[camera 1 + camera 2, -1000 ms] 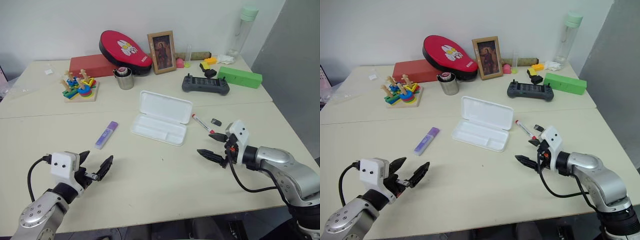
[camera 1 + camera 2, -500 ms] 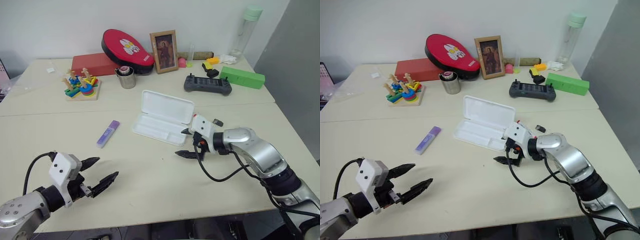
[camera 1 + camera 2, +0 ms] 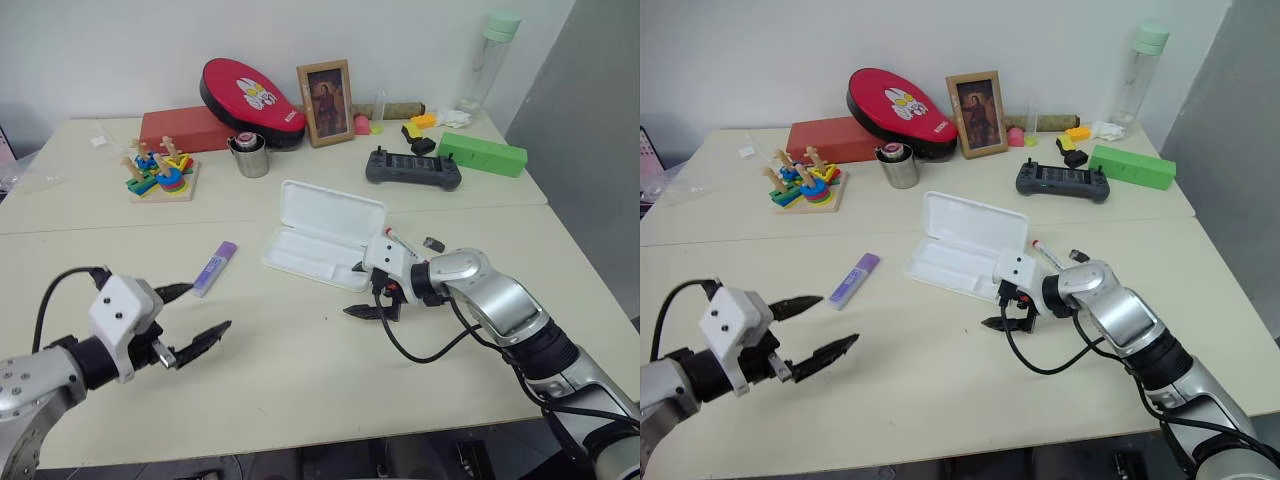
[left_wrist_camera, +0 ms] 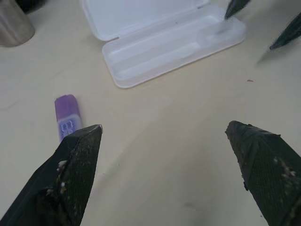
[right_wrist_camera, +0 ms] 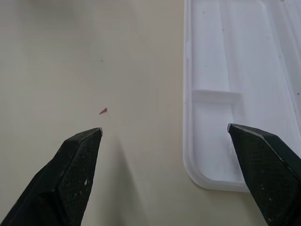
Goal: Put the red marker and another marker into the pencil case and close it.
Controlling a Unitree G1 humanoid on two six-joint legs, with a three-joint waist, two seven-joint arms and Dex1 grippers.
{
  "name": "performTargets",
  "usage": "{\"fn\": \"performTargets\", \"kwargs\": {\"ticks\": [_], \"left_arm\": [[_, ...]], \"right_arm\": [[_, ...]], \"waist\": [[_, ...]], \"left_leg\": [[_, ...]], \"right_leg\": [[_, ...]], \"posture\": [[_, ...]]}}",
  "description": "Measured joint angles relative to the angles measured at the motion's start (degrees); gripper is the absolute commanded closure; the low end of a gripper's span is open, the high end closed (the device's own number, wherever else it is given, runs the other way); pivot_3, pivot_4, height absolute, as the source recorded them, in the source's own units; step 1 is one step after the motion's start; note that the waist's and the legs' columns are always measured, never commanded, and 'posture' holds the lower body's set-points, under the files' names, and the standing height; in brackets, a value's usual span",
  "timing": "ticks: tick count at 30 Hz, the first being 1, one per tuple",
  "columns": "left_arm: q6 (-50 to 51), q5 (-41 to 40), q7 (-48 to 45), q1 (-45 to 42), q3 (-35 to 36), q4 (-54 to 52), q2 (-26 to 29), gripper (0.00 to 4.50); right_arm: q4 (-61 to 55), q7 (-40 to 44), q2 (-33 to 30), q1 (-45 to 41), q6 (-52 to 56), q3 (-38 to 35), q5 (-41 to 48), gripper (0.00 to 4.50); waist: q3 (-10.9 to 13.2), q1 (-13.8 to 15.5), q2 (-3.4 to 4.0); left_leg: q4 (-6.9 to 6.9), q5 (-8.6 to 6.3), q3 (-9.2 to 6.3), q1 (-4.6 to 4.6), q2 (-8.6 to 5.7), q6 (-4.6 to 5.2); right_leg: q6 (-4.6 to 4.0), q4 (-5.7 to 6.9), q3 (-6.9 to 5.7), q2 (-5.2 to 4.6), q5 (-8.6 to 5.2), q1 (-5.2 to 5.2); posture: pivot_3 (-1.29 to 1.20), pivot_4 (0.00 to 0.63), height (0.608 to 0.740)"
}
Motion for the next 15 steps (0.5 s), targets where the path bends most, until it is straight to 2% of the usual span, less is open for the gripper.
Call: {"fn": "performTargets", "kwargs": {"ticks": [8,9,15], "left_arm": [[1.5,-0.6,-0.9,-0.6,0.0,0.0,0.1,0.0],[1.7,-0.5,-0.9,-0.6,0.0,0.0,0.1,0.0],[1.7,-0.5,-0.7,-1.2,0.0,-0.2,0.1,0.0]], "right_arm": [[1.0,0.1,2.4,-0.1,1.3,1.2,-2.5,0.02],[2.2,0.0,3.2,-0.7,1.8,2.0,-3.3,0.38],[6.8,-0.3,5.1,-4.7,4.0,3.9,-6.4,1.76]], "waist": [[0.0,-0.2,0.0],[0.0,-0.2,0.0],[0.0,0.1,-0.01]], "left_leg": [[-0.06,0.0,0.0,0.0,0.01,0.0],[-0.06,0.0,0.02,0.01,0.01,0.0],[-0.04,0.0,0.01,-0.01,0.0,0.0]], "right_leg": [[-0.06,0.03,0.02,0.02,0.03,-0.09],[-0.06,0.04,0.04,0.02,0.03,-0.09],[-0.19,0.05,0.01,0.01,0.12,-0.1]], "posture": [[0.0,0.15,0.74],[0.0,0.15,0.74],[0.0,0.15,0.74]]}}
